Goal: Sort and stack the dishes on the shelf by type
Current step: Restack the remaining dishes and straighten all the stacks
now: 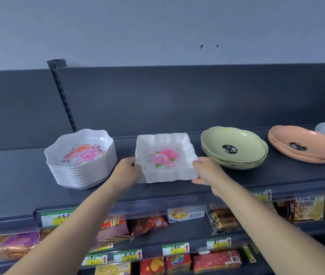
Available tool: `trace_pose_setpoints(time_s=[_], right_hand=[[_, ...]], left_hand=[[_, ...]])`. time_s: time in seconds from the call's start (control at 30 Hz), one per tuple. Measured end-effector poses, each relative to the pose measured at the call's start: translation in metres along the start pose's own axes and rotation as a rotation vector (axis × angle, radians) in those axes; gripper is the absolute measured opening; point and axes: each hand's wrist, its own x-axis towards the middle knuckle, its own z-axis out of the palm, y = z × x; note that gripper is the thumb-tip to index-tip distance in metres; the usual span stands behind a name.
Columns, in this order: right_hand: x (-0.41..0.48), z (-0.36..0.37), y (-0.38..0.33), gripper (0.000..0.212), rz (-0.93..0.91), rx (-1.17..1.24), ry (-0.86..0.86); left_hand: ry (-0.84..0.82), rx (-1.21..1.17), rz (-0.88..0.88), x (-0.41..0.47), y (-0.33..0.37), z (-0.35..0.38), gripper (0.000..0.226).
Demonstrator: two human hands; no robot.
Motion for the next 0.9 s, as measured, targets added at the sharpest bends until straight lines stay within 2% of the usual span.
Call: trace_pose_setpoints(time_s=[0.23, 0.3, 0.37, 0.47, 0.53, 0.63, 0.73, 0.83, 0.9], right_hand=[[0.013, 0.004, -0.005, 0.035, 0.003, -0.089, -0.026], [0.014, 0.001, -0.005, 0.033, -0.004, -0.119, -0.041], [0.010, -0.004, -0.009, 0.031, -0.058, -0.162, -0.019], [0.005, -0.024, -0.019, 0.027, -0.199, -0.272, 0.138], [-0.001, -0.044, -0.028, 0.023, -0.285, -0.325, 0.281], [-0.001, -0.084, -0.031, 0.031, -0.289, -0.358, 0.466], [0.005, -0.121, -0.019, 0.040, -0.218, -0.419, 0.566], [0.009, -0.148, -0.007, 0.040, -0.140, -0.506, 0.589], [0.017, -0.158, 0.001, 0.042, -0.094, -0.511, 0.552]], left_hand=[[0.000, 0.083, 0.007, 0.006, 0.011, -0.005, 0.028], [0.032, 0.156, 0.040, 0.005, 0.017, -0.005, 0.024], [0.057, 0.223, 0.114, 0.003, 0.029, -0.003, 0.008], [0.056, 0.297, 0.259, 0.009, 0.045, 0.004, 0.046], [0.049, 0.334, 0.365, 0.015, 0.056, 0.012, 0.058], [0.003, 0.378, 0.438, 0.026, 0.073, 0.027, 0.056], [-0.088, 0.371, 0.486, 0.036, 0.090, 0.046, 0.052], [-0.172, 0.348, 0.457, 0.045, 0.109, 0.064, 0.044], [-0.200, 0.311, 0.430, 0.051, 0.121, 0.078, 0.021]])
